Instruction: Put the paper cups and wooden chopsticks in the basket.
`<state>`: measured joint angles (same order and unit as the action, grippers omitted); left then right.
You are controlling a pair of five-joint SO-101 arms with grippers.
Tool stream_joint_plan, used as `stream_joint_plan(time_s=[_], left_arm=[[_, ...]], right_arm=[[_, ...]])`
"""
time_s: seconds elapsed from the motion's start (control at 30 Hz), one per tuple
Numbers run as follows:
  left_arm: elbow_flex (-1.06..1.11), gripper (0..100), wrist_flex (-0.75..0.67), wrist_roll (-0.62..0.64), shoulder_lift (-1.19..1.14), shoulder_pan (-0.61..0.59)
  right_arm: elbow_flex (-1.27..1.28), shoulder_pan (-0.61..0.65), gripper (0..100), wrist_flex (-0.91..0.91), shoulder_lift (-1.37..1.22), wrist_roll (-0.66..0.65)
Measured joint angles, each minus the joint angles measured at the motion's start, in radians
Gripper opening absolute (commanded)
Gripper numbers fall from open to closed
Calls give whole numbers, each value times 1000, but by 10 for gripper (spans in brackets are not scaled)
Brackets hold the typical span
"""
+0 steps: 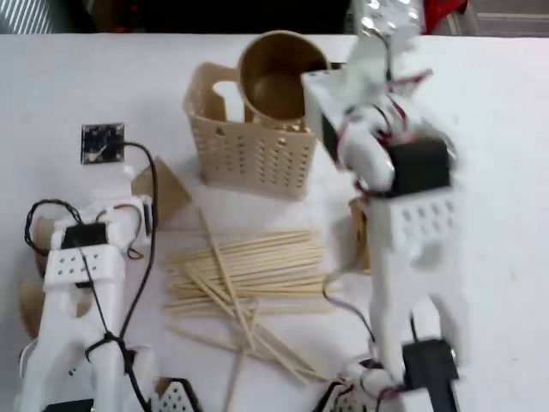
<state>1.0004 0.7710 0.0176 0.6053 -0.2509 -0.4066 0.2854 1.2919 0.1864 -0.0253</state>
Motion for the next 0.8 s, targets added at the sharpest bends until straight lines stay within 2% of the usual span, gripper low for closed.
stream_joint_plan(time_s=[0.13,0.4,0.63,0.8], left_arm=[[23,159,-64,0,0,0],[28,159,-72,0,0,0],[28,159,-74,0,0,0],[28,159,-74,0,0,0]], right_arm=[[-5,-18,17,-35,-110,3],[-5,-51,26,-84,-167,40],[-5,-52,220,-8,-167,40],[-6,-80,236,11,-167,40]])
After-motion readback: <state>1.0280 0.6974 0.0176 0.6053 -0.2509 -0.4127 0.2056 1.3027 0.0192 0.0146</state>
